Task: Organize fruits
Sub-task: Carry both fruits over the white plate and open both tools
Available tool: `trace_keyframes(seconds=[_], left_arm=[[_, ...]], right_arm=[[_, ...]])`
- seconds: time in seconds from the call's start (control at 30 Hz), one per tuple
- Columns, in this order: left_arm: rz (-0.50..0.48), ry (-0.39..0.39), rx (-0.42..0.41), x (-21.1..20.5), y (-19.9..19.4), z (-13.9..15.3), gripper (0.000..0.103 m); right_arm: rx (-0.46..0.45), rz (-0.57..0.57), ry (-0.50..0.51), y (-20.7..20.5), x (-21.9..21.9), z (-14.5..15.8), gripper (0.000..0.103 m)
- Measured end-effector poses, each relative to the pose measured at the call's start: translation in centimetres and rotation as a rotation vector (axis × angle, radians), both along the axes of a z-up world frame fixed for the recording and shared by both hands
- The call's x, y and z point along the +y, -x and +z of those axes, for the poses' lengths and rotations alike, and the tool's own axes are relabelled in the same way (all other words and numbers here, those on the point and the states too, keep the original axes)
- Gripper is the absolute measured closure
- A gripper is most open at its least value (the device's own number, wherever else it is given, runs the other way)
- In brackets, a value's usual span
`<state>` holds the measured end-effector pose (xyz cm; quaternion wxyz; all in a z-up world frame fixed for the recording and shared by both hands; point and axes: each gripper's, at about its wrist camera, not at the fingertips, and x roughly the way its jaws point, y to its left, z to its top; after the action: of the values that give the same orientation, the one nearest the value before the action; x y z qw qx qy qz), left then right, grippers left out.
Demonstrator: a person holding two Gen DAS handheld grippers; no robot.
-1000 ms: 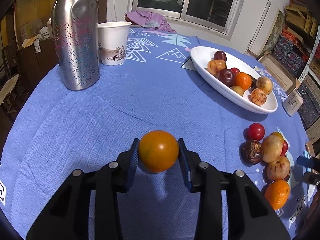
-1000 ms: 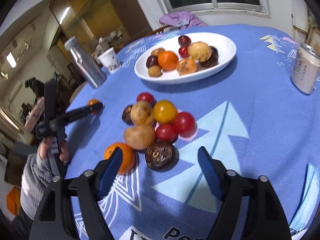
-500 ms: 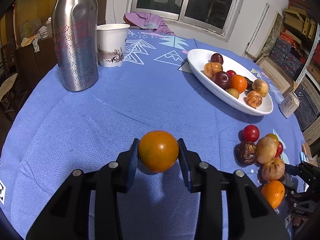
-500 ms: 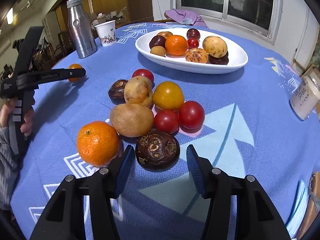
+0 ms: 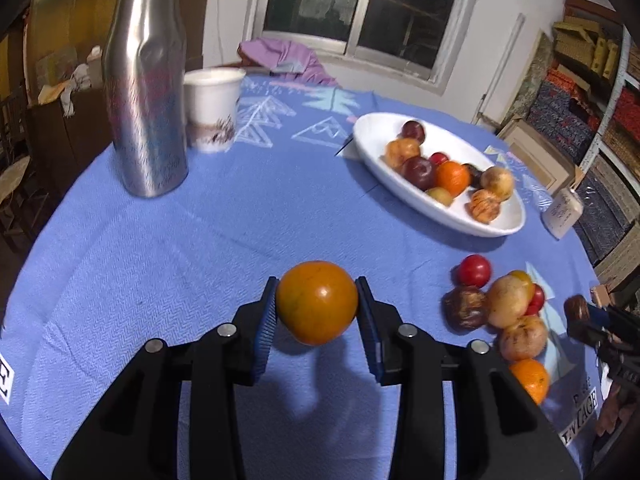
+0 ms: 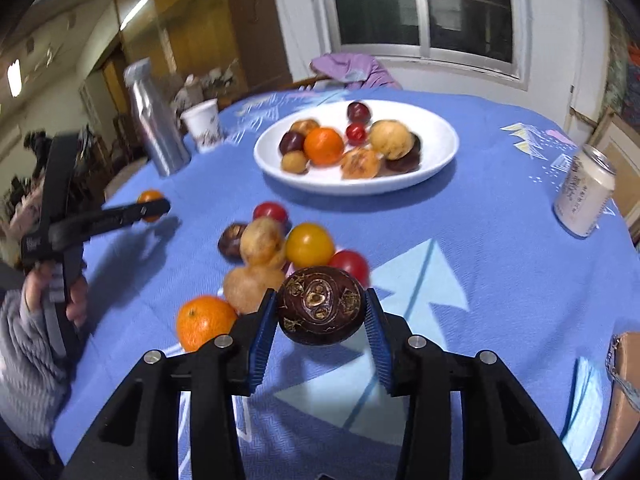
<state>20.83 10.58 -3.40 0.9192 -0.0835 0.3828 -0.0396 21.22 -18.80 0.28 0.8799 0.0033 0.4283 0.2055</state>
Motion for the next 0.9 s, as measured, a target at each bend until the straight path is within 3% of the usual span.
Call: trace_keyframes(seconds=[0.13,0.2,0.3,0.43,0.57,0.9], left_arm=[[-0.066,0.022,-0.043,-2.2,-0.1,2.9,0.066],[-0.095,-0.008,-0.064,-3.8,-1.0,4.9,0.066],[-0.122,-0.027,-0.108,-6.1,-3.0,8.1,0.066],[-0.13,-0.02,-0.155,-8.7,-6.3,10.1,0.066],[-0.121,-0.009,-0.136,-10.0,-10.3,9.1,0.066],[-0.052,-0.048,-0.049,-7.8,-19.9,4.0,0.066]], right_arm=[[-0.033,-0.062,-0.127,-1.0,-2.5,2.7,0.059],[-0.066,-0.082,-0.174,-1.7,-3.1,4.9,0.059],[-0.15,-0.111,-0.2,-3.9,-3.5,9.5,0.059],[-0.209,-0.14,-0.239,-7.6,-3.1,12.2,0.059],[-0.174,-0.17,-0.271,-11.8,-2.7,10.3,0.059],[0.004,-0.242,-0.183,-21.8,-1.7,1.4,0.059]])
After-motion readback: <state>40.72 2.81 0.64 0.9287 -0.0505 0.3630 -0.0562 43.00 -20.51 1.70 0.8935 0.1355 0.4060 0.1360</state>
